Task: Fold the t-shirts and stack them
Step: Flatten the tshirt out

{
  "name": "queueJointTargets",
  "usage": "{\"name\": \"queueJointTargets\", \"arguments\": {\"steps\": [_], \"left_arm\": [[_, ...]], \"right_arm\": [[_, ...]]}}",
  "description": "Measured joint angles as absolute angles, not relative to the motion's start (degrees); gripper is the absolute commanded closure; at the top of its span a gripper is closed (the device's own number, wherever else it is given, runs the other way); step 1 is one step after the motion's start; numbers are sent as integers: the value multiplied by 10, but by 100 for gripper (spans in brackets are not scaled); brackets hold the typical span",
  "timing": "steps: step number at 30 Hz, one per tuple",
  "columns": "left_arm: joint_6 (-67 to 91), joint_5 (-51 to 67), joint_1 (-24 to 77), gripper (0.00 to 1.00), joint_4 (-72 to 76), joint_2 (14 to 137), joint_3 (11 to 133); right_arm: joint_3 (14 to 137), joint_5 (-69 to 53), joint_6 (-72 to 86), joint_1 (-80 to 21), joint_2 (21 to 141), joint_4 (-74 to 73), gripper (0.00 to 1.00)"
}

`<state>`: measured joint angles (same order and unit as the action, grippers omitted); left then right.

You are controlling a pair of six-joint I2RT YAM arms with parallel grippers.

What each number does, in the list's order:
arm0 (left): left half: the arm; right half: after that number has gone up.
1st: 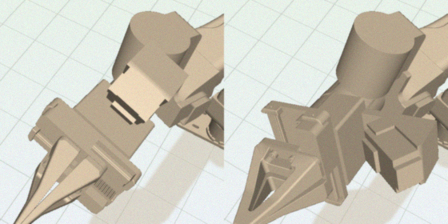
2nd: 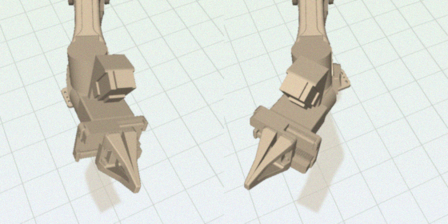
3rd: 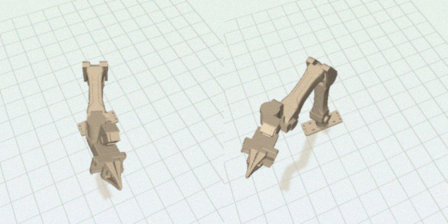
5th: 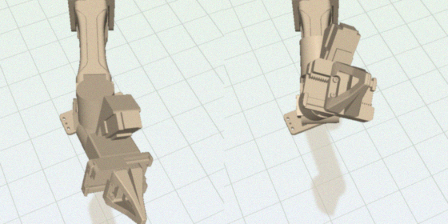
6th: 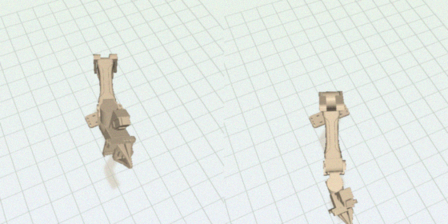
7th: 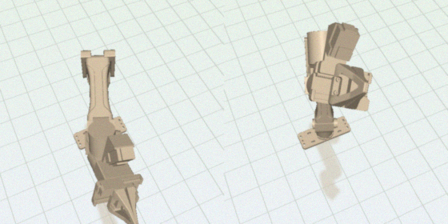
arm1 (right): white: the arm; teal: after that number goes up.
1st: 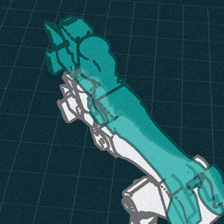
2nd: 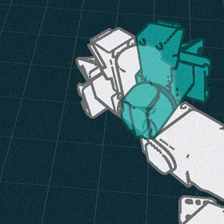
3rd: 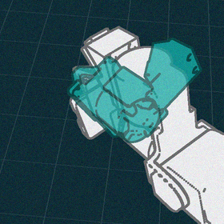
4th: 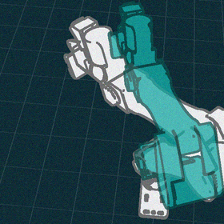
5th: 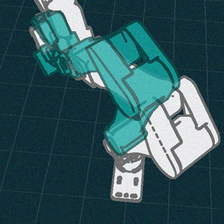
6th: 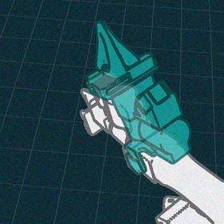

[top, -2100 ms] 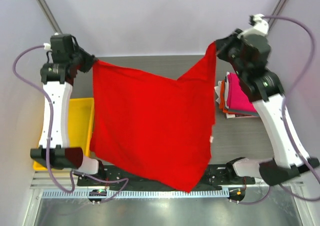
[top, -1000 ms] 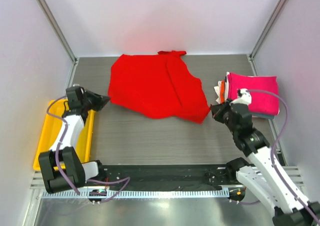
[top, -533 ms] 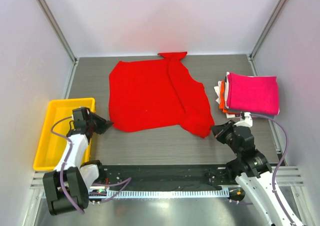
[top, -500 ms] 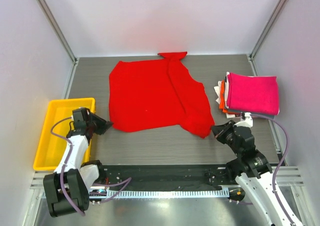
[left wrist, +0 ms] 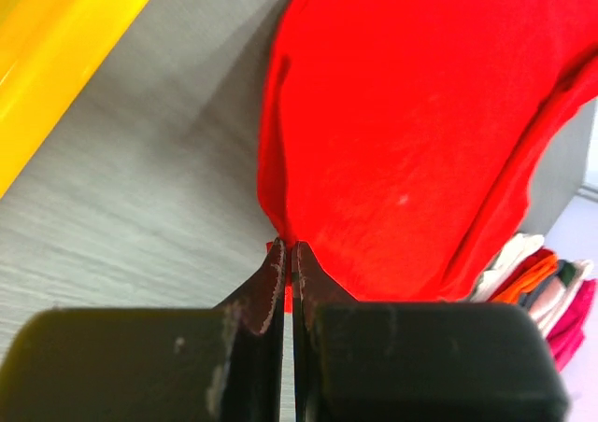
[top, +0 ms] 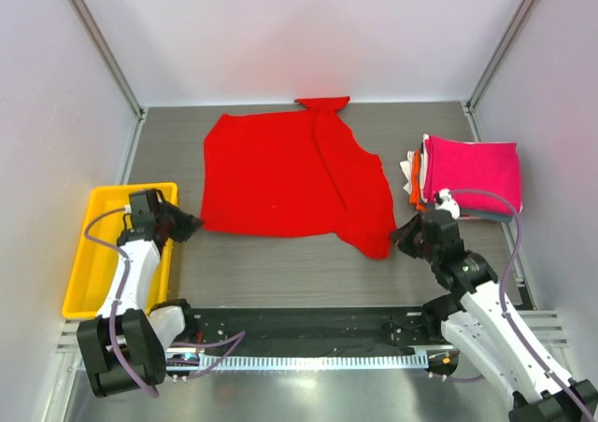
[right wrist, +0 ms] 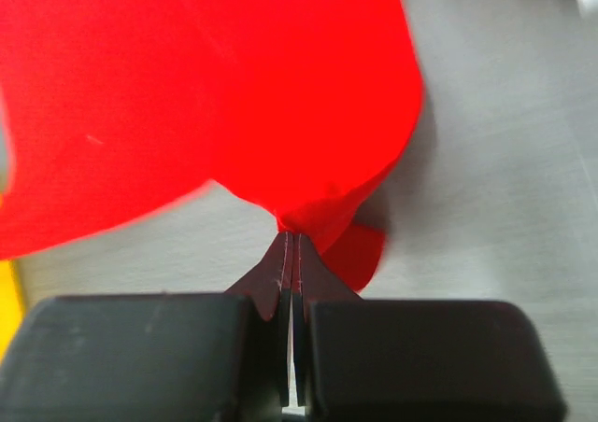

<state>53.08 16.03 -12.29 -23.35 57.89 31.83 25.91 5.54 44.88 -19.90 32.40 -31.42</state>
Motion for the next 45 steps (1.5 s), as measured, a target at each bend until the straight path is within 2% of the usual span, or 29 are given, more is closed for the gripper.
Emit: {"name": "queueJointTargets", "arguments": {"steps": [8, 15, 23, 26, 30, 36, 38, 41, 44, 45], "left_arm": [[518, 176, -126, 100, -302, 581, 522], [519, 171, -127, 100, -357, 465, 719], [523, 99, -127, 100, -395, 372, 951], [523, 83, -127, 100, -380, 371, 982], [534, 96, -127, 100, -368, 398, 924], [565, 126, -128, 100, -329, 597, 714], [581, 130, -128, 100, -336, 653, 686], [600, 144, -128, 100, -342, 723, 719], [617, 155, -128, 100, -336, 788, 851], [622, 156, -128, 100, -327, 805, 906]], "right_arm": [[568, 53, 364, -199, 443, -293, 99], [765, 36, 300, -199, 383, -273, 99], [966, 49, 251, -199, 303, -248, 99], [1015, 59, 238, -199, 303, -221, 99], [1007, 67, 239, -199, 322, -211, 99], [901, 87, 263, -199, 538, -224, 99], [897, 97, 267, -199, 619, -243, 99], [935, 98, 271, -195, 755, -289, 99], [1098, 79, 273, -191, 881, -355, 99], [1188, 72, 273, -190, 926, -371, 99]]}}
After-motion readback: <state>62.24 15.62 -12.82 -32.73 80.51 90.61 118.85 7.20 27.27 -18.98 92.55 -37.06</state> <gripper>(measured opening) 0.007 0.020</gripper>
